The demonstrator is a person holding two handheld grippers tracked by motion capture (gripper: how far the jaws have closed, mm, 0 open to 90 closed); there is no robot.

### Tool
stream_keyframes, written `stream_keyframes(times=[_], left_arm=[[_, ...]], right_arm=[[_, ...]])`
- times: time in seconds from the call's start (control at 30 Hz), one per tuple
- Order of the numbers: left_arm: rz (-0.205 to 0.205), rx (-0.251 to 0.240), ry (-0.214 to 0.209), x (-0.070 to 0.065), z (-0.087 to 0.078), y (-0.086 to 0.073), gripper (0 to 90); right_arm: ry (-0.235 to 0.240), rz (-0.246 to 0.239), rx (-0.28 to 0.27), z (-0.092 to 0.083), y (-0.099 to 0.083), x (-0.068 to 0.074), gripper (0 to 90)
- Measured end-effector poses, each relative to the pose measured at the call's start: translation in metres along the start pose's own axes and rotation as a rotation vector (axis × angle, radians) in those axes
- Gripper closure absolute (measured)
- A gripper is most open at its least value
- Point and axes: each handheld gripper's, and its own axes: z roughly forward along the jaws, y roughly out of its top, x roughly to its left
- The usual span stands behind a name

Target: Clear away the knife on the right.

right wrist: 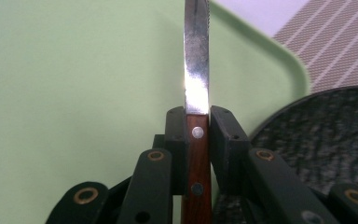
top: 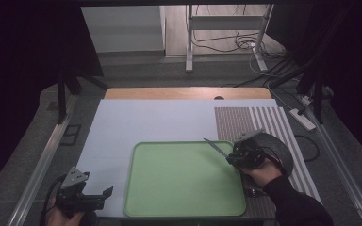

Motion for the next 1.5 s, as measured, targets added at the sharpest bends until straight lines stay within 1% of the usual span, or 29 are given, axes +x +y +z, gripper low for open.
stream_keyframes(times=[0.1,0.2,0.33,0.43,0.5,0.77,0.9,1.03,1.07,1.1,1.13,1.23,1.27,1.3,1.33,1.37,1.43,1.5], left_arm=[[0.002,0.002,0.002,0.0,0.0,0.0,2.5],[0.004,0.003,0.004,-0.001,0.0,0.0,2.6],[0.003,0.003,0.004,0.0,0.0,0.0,2.6],[0.002,0.004,0.004,0.0,0.0,0.0,2.6],[0.003,0.004,0.004,0.0,0.0,0.0,2.7],[0.006,0.003,0.005,-0.001,0.0,0.0,2.7],[0.008,0.004,0.005,-0.001,0.0,0.0,2.7],[0.008,0.004,0.005,-0.001,0.0,0.0,2.7],[0.008,0.004,0.005,-0.001,0.0,0.0,2.7],[0.008,0.004,0.005,-0.001,0.0,0.0,2.7],[0.008,0.004,0.005,-0.001,0.0,0.0,2.7],[0.008,0.005,0.006,-0.001,0.001,0.001,2.8],[0.008,0.006,0.006,-0.001,0.001,0.001,2.8],[0.009,0.007,0.006,-0.001,0.001,0.001,2.8],[0.008,0.006,0.006,-0.001,0.001,0.001,2.8],[0.008,0.006,0.006,-0.001,0.001,0.001,2.8],[0.01,0.008,0.006,-0.001,0.001,0.001,2.8],[0.012,0.01,0.007,-0.001,0.001,0.001,2.9]], right_arm=[[0.017,-0.01,0.004,0.002,-0.001,0.009,77.5],[0.022,-0.029,0.013,0.004,-0.001,0.018,77.5],[0.032,-0.043,0.015,0.007,-0.002,0.03,77.4],[0.035,-0.053,0.005,0.007,-0.001,0.037,77.4],[0.03,-0.06,0.013,0.009,-0.001,0.04,77.4],[-0.004,-0.084,0.053,0.025,-0.006,0.039,77.3],[-0.001,-0.1,0.102,0.034,-0.007,0.039,77.2],[0.013,-0.09,0.105,0.035,-0.008,0.037,76.5],[0.017,-0.079,0.116,0.034,-0.007,0.036,69.7],[0.017,-0.079,0.116,0.034,-0.007,0.036,69.7],[0.014,-0.075,0.115,0.034,-0.007,0.035,67.5],[0.026,-0.052,0.075,0.028,-0.004,0.032,65.2],[0.018,-0.053,0.061,0.026,-0.003,0.032,65.8],[0.021,-0.052,0.048,0.024,-0.001,0.031,68.5],[0.031,-0.05,0.037,0.024,0.0,0.031,73.1],[0.047,-0.058,0.035,0.024,0.002,0.032,80.2],[0.072,-0.09,0.041,0.027,0.006,0.037,89.5],[0.08,-0.134,0.061,0.034,0.01,0.044,89.5]])
